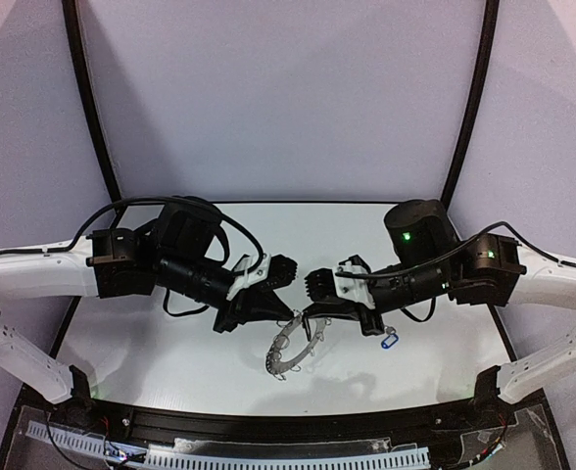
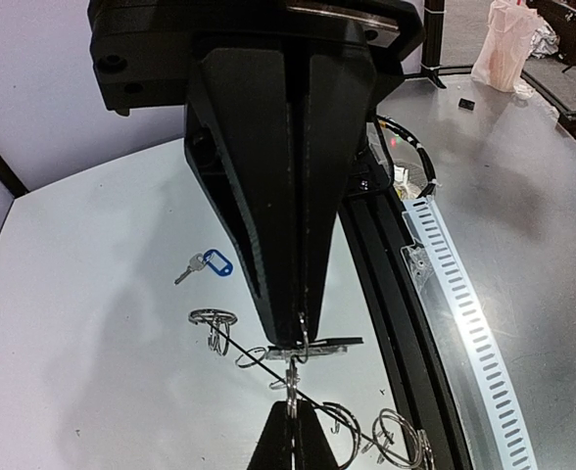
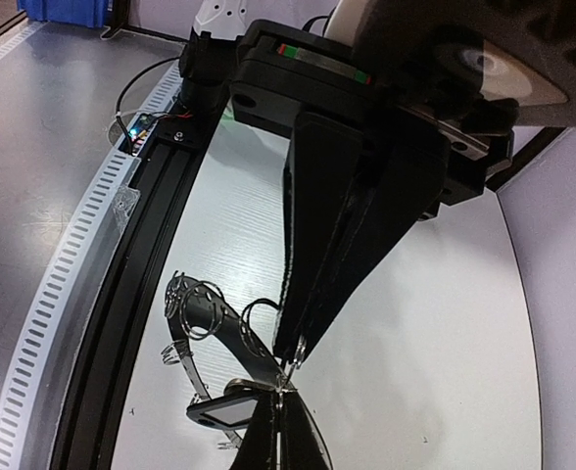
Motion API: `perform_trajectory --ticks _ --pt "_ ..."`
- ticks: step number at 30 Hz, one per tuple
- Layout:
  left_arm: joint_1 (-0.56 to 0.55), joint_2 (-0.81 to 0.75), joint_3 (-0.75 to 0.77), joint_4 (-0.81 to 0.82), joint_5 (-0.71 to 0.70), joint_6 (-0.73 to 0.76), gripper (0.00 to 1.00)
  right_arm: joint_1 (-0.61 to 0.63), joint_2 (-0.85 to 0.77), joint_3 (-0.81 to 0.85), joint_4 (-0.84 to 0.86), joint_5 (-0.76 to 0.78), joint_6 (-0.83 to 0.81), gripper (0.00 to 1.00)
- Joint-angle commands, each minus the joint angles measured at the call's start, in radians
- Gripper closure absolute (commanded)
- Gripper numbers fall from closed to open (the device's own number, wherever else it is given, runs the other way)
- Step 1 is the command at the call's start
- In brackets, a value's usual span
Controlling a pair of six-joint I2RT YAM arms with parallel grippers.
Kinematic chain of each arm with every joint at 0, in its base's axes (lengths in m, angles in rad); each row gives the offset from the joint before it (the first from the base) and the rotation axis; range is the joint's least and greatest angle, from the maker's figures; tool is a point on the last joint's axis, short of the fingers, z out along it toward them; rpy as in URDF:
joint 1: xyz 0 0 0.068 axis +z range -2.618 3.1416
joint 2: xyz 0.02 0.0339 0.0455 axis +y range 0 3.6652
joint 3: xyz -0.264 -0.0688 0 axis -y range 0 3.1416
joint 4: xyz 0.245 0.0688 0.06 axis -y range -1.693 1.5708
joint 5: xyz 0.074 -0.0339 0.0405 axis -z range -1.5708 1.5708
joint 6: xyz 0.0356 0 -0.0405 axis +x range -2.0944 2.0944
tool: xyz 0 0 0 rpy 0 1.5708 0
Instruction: Put the keys on the keyring
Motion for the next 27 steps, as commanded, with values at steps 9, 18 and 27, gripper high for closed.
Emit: perform_trajectory --ticks 9,18,27 --pt "-0.002 -0.02 0.006 0.013 0.022 0.007 0.99 0.009 -0.042 -0.002 0.002 0.059 0.026 1.0" --pt "-0.002 -0.018 0.003 0.018 0.025 0.004 0.99 0.009 0.002 0.016 -0.008 0.033 0.013 1.0" --pt "-0.002 -0.018 -0.001 0.018 0.027 0.004 0.99 0.01 0.012 0.013 0.015 -0.002 0.003 1.0"
